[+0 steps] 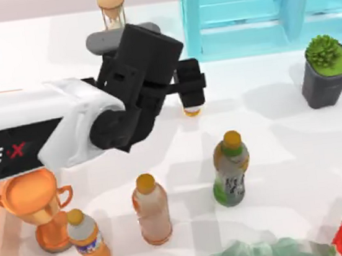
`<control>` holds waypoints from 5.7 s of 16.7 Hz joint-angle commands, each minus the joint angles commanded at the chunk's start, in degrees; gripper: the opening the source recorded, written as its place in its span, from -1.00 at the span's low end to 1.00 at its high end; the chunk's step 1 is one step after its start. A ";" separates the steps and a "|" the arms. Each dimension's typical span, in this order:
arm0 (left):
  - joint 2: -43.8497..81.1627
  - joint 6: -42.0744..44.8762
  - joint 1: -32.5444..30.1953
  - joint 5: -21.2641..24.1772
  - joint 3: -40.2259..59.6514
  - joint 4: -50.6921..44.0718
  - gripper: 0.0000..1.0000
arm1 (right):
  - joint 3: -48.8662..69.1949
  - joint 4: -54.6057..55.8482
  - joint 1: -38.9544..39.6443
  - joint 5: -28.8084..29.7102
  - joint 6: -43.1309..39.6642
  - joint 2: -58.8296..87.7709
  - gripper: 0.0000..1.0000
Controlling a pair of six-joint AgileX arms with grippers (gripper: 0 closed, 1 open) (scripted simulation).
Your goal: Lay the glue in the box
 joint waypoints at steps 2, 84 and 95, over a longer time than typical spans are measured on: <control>7.16 -2.17 -3.06 -1.98 4.27 -0.54 1.00 | 0.00 0.00 0.00 0.00 0.00 0.00 1.00; -18.58 40.75 55.21 39.92 -9.97 -10.31 -1.00 | 0.00 0.00 0.00 0.00 0.00 0.00 1.00; -36.58 53.94 74.73 54.54 -27.72 -10.88 -1.00 | 0.00 0.00 0.00 0.00 0.00 0.00 1.00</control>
